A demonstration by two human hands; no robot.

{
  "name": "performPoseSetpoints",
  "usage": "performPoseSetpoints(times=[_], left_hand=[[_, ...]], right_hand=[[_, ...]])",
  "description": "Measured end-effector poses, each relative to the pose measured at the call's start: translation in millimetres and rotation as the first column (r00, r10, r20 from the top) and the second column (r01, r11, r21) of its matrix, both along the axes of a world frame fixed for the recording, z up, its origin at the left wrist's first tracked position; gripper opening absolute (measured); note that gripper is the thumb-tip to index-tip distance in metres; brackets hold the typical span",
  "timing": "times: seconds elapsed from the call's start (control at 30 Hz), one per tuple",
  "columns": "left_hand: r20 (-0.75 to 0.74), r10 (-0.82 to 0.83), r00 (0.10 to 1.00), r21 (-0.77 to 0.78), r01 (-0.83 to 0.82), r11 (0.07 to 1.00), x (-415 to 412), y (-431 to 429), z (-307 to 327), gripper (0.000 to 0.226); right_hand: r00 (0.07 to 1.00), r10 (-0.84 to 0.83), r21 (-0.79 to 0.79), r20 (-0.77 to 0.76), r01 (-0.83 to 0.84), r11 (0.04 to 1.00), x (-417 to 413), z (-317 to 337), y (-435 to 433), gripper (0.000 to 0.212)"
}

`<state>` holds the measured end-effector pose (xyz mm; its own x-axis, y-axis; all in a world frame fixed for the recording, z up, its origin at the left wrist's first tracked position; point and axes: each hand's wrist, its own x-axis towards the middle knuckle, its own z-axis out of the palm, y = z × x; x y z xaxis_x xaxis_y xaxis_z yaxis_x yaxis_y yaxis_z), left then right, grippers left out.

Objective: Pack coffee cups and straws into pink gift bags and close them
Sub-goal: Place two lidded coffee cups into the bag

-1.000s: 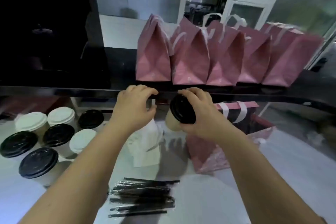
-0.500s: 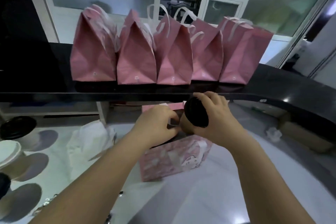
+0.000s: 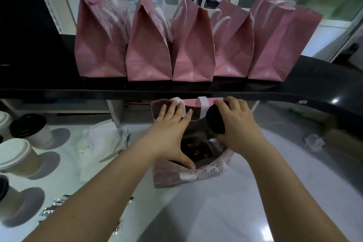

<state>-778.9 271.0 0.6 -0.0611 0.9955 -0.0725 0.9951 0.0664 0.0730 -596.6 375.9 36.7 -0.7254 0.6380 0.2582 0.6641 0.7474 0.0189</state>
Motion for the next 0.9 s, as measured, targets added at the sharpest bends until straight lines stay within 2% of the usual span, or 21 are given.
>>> performPoseSetpoints(times=[0.07,0.17,0.3,0.43,0.57,0.7,0.9], left_hand=[[-0.011,-0.001,1.0,-0.034,0.001,0.999,1,2,0,0.155],[-0.006,0.003,1.0,-0.078,-0.004,0.997,-2,4,3,0.155],[-0.023,-0.019,1.0,-0.074,0.017,0.997,-4,2,4,0.153],[-0.014,-0.051,0.999,-0.041,0.05,0.998,-2,-4,1,0.153],[-0.038,-0.061,0.997,-0.007,0.061,0.998,1,-12,-4,0.153],[-0.058,-0.04,0.997,0.007,0.041,0.999,4,-17,-10,0.151],[-0.043,0.014,0.999,0.048,-0.012,0.999,-1,-16,-12,0.149]], right_hand=[[0.99,0.089,0.011,0.112,-0.091,0.996,-10,-5,-11,0.088],[0.948,0.166,-0.064,0.272,-0.154,0.986,-18,-21,-22,0.081],[0.917,0.018,-0.204,0.398,0.069,0.977,-14,-29,-11,0.08],[0.925,-0.073,-0.295,0.373,0.193,0.936,-20,-41,2,0.075],[0.966,-0.072,-0.345,0.25,0.159,0.925,-27,-58,6,0.082],[0.978,-0.054,-0.35,0.203,0.124,0.929,-22,-78,4,0.086],[0.972,-0.043,-0.384,0.232,0.133,0.914,-13,-99,-4,0.097]])
